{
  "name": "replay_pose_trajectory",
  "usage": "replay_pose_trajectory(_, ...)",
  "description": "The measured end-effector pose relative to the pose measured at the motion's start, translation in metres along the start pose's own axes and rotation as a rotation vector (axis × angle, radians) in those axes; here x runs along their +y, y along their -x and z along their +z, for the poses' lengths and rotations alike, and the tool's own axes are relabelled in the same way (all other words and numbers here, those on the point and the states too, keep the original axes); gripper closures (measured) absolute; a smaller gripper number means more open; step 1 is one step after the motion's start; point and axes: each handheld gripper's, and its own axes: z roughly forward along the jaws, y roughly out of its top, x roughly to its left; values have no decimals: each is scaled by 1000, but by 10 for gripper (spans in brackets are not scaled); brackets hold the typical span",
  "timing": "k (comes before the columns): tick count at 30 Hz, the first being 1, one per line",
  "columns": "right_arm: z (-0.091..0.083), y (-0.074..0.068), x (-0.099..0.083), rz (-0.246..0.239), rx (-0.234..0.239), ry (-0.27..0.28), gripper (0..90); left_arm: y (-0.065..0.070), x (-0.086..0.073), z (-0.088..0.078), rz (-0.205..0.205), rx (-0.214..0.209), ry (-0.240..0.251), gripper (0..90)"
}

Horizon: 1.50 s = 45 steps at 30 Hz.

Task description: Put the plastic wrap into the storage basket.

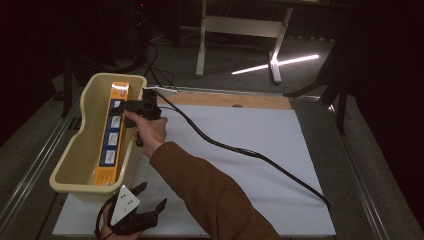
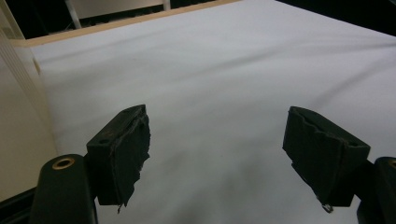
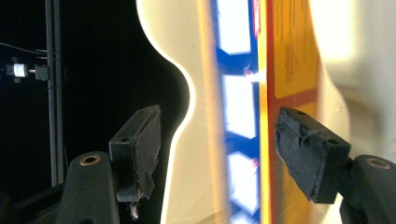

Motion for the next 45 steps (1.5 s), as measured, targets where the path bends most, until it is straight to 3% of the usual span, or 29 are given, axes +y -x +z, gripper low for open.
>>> replay_pose_trajectory(3,-5,-1,1,-5,-15,-9,330,0,0,0,5,-1,-5,229)
replay_pose_trajectory(11,-15,-3,-3,-102,-55,-56,353,1,0,1,7,2,-3,229)
replay_pose_trajectory(12,-20,-5,-4,-146,-73,-57,359,1,0,0,8,4,-3,229)
replay_pose_trajectory(13,-20,-5,-4,-146,-73,-57,359,1,0,0,8,4,-3,228)
replay_pose_trajectory(18,-37,-9,-9,-369,-155,-71,381,1,0,0,10,8,-3,229)
replay_pose_trajectory(19,-37,-9,-9,-369,-155,-71,381,1,0,0,10,8,-3,228)
replay_pose_trajectory(20,-44,-9,-13,-459,-211,-63,391,1,0,0,10,9,-2,229)
replay_pose_trajectory(22,-51,-8,-20,-558,-268,-49,396,2,0,1,10,10,0,229)
replay_pose_trajectory(23,-51,-8,-20,-558,-268,-49,396,2,0,1,11,10,-1,229)
replay_pose_trajectory(24,-59,-6,-27,-672,-335,-22,399,2,0,1,12,11,-2,229)
replay_pose_trajectory(25,-59,-6,-27,-672,-335,-22,399,2,0,1,12,11,-2,229)
replay_pose_trajectory(26,-63,-5,-31,-725,-357,-17,399,2,0,1,14,11,-4,229)
replay_pose_trajectory(27,-71,0,-40,-824,-386,0,400,3,0,2,14,8,-4,228)
replay_pose_trajectory(29,-79,7,-49,-903,-419,16,398,3,0,3,15,8,-6,229)
replay_pose_trajectory(30,-79,7,-49,-903,-419,16,398,3,0,3,15,8,-6,229)
replay_pose_trajectory(31,-87,16,-59,-991,-468,35,390,3,0,4,17,6,-7,229)
replay_pose_trajectory(34,-98,32,-71,-1113,-540,52,371,3,1,4,17,4,-8,228)
replay_pose_trajectory(36,-105,42,-79,-1155,-574,44,360,3,1,4,16,4,-6,228)
replay_pose_trajectory(39,-112,51,-86,-1172,-594,32,346,3,1,5,12,2,-6,228)
replay_pose_trajectory(41,-126,64,-94,-1204,-622,38,330,2,1,5,10,2,-5,228)
replay_pose_trajectory(43,-131,69,-96,-1199,-626,50,330,3,1,5,10,2,-7,228)
replay_pose_trajectory(45,-147,82,-100,-1174,-634,84,316,3,1,6,13,2,-8,228)
